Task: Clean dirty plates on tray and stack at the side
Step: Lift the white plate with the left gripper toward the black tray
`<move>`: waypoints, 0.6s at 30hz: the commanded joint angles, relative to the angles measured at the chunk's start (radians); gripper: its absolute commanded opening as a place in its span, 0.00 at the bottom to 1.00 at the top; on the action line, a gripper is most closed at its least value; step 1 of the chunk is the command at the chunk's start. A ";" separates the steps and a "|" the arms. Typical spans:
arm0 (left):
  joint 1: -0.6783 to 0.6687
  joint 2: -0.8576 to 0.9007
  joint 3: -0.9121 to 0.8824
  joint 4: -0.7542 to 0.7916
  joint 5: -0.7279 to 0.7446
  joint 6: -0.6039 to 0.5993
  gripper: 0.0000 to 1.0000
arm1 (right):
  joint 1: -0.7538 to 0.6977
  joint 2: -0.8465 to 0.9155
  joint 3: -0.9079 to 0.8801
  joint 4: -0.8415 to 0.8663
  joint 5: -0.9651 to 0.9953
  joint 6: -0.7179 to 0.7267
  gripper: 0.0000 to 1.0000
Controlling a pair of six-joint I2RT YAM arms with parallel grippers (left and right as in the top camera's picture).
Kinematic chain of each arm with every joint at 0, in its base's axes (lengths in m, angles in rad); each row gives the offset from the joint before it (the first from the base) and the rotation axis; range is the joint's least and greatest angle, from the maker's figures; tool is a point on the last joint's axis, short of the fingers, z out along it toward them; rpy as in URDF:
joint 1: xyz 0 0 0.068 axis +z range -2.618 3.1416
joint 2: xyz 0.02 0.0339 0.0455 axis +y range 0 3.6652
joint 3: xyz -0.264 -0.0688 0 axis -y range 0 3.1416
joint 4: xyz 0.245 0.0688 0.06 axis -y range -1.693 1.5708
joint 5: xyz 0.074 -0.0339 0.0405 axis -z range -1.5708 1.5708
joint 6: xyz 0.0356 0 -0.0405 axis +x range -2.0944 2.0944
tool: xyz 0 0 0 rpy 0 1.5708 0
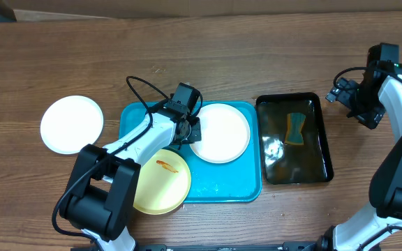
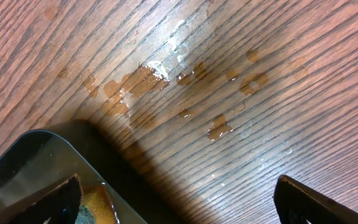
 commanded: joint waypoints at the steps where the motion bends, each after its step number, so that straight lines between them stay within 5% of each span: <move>1: -0.004 -0.007 -0.008 0.002 0.005 0.000 0.04 | -0.002 -0.006 0.006 0.004 0.000 0.010 1.00; 18: 0.054 -0.039 0.331 -0.326 0.005 0.128 0.04 | -0.002 -0.006 0.006 0.003 0.000 0.010 1.00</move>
